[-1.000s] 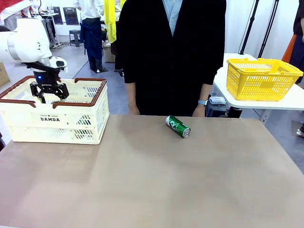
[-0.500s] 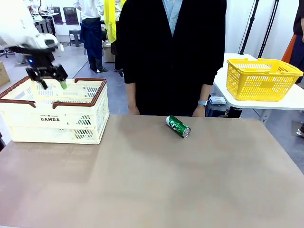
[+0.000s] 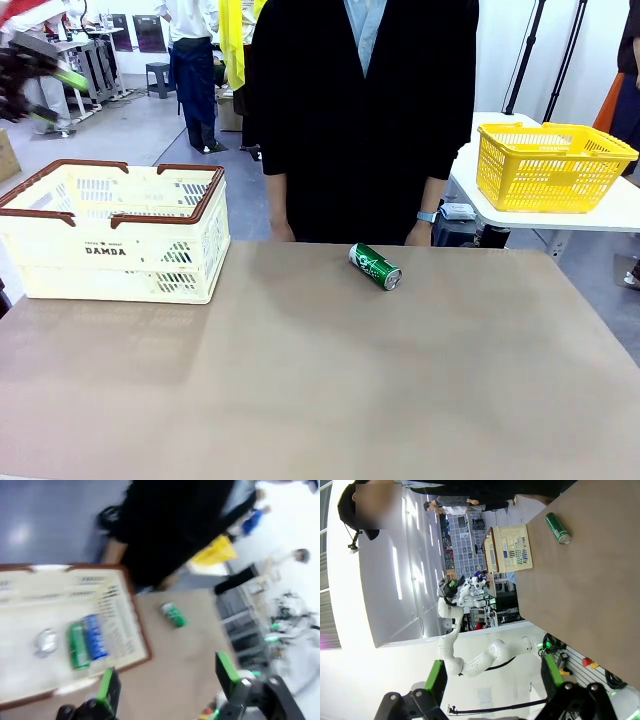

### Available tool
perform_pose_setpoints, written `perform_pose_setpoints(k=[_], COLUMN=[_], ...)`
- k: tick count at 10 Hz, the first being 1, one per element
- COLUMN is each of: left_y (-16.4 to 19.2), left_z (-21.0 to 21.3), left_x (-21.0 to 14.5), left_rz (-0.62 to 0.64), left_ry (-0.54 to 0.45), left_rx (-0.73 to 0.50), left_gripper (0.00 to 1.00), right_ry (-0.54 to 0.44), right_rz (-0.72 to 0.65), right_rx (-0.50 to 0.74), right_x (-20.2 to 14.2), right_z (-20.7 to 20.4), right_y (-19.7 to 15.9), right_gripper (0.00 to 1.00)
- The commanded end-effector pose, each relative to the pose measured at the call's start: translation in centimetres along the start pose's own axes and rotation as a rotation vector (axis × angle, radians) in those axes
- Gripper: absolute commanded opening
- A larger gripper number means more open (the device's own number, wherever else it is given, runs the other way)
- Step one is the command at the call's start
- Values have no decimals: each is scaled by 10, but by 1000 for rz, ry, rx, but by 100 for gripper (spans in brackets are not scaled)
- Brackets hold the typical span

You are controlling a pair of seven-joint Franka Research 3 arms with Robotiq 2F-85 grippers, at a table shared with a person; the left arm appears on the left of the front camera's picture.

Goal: Place the drinks into the Shopping basket.
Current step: Pick up one drink and place it into the Shopping basket.

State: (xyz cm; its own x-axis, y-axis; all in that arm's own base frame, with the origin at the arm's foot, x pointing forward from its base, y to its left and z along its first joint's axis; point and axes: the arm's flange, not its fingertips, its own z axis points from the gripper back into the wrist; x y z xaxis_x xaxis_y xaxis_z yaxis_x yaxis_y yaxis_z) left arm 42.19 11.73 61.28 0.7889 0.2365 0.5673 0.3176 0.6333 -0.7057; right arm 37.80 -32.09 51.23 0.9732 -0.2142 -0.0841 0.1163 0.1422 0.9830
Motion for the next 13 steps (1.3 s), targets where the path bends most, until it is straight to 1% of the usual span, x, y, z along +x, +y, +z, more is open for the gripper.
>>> perform_pose_setpoints(k=[1,2,3,4,5,6,7,13], left_y=[60,91,128,158,184,200,141,141], left_z=[39,58,79,93,98,89,97,97], left_x=[-29,-40,-51,-60,-67,-72,-99,-99], left_rz=[46,87,105,99,83,5,87,87], left_ry=[78,89,79,51,47,106,-9,-9], left_rx=[-426,-524,-619,-679,-722,-701,-671,-671], left_gripper=[100,100,100,100,100,100,100,100], right_ry=[-3,-3,-3,-3,-3,-3,-3,-3], right_rz=[-8,-8,-8,-8,-8,-8,-8,-8], right_rx=[-12,-12,-12,-12,-12,-12,-12,-12], right_x=[-2,-2,-2,-2,-2,-2,-2,-2], right_z=[-2,-2,-2,-2,-2,-2,-2,-2], right_y=[3,3,3,3,3,3,3,3], right_gripper=[100,100,100,100,100,100,100,100])
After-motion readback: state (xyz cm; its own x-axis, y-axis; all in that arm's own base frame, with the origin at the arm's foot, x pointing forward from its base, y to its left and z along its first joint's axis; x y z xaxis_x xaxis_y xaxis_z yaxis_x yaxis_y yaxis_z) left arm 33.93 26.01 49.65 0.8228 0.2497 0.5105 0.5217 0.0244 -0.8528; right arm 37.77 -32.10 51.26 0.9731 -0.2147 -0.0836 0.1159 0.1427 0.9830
